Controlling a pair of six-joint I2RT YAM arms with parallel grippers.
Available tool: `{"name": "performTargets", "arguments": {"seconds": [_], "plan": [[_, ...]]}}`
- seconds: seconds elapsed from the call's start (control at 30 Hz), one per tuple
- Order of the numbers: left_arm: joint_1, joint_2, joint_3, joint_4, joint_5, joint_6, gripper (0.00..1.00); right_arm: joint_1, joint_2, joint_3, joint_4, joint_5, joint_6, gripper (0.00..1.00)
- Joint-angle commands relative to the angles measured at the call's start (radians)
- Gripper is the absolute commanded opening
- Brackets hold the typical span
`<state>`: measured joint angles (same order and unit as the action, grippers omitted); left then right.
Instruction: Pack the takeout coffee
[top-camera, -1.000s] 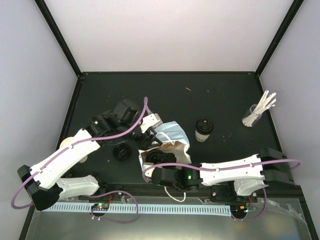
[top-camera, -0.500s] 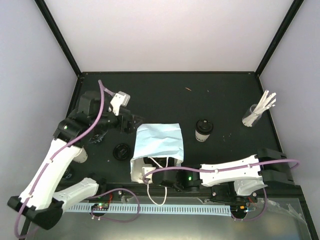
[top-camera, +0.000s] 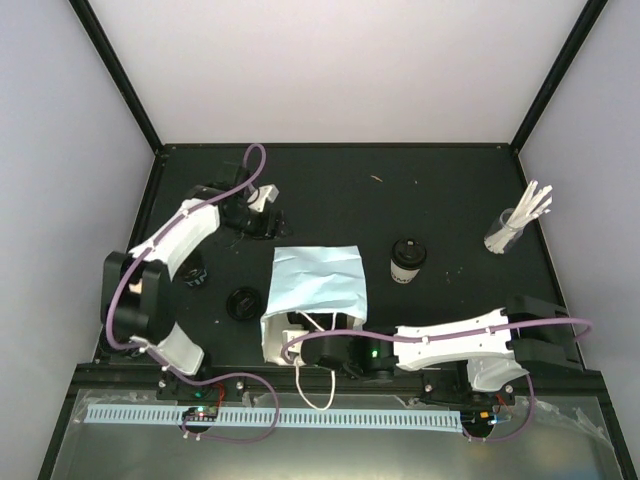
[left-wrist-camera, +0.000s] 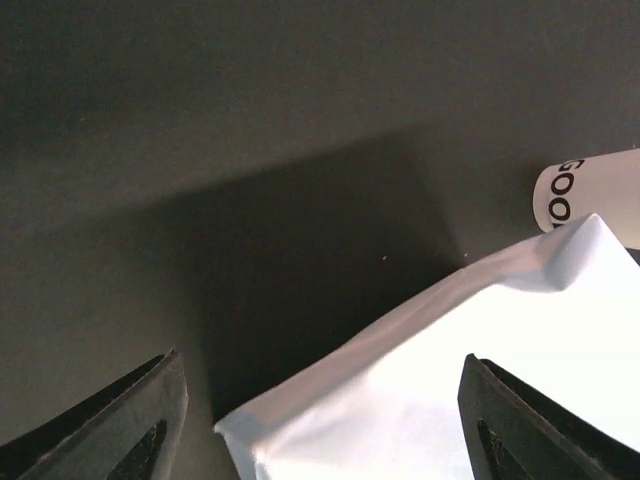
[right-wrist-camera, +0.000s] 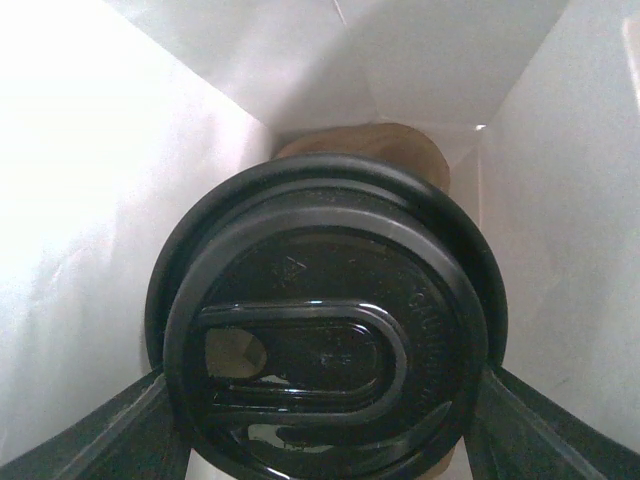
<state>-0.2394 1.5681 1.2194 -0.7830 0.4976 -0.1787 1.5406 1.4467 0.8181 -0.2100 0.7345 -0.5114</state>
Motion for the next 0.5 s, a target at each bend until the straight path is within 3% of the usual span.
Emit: {"name": "performTargets", "arguments": {"seconds": [0.0,0.3,0.47], "plan": [[-0.002,0.099,0.062,0.082,0.111,-0.029,0.75,-0.027,-0.029,0.018,0.046,-0.024,-0.002,0.47],[-0.016,0.259,0.045,0.192,0.172,-0.097,0.71,-0.059,-0.012,0.031,0.084,-0.062,-0.035,0.47],[-0.023,0.302,0.017,0.201,0.208,-0.099,0.60,-0.084,0.012,0.041,0.103,-0.078,-0.050,0.47]]}}
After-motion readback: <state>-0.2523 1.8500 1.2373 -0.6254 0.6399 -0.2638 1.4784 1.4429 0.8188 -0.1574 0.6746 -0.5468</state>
